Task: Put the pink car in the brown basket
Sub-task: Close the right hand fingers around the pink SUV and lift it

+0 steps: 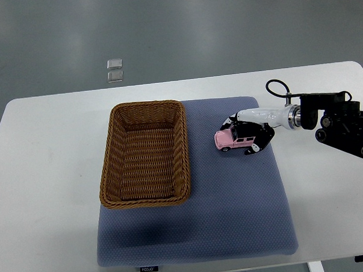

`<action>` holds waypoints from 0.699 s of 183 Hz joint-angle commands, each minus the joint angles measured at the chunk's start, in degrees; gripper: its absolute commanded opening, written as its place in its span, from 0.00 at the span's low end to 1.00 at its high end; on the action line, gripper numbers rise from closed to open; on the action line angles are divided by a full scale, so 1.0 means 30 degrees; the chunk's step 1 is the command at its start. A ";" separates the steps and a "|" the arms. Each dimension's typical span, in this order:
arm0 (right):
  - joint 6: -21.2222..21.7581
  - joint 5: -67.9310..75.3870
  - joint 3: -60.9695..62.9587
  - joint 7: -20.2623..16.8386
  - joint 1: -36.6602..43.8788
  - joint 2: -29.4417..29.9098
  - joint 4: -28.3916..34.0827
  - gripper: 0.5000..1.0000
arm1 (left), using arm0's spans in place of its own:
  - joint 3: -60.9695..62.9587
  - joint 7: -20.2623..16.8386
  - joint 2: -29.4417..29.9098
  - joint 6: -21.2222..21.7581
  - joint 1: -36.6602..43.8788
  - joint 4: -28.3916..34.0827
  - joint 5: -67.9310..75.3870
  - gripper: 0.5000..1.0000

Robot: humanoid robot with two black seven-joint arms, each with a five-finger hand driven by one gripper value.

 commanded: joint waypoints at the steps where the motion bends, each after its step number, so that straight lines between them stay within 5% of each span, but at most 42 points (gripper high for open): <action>1: -0.0413 -0.0047 -0.0058 0.0000 -0.0092 0.0048 0.0001 0.32 | -0.0001 0.0003 0.0000 -0.0001 0.0000 0.0009 0.0000 1.00; 29: -0.1174 -0.0486 -0.0322 0.0029 -0.0004 -0.0011 -0.0028 0.00 | -0.0001 0.0003 0.0000 -0.0001 0.0000 0.0009 0.0000 1.00; 128: -0.1116 -0.0194 -0.0029 0.0088 0.2076 -0.1798 0.0705 0.00 | 0.0028 0.0003 0.0000 -0.0001 0.0000 0.0009 0.0000 1.00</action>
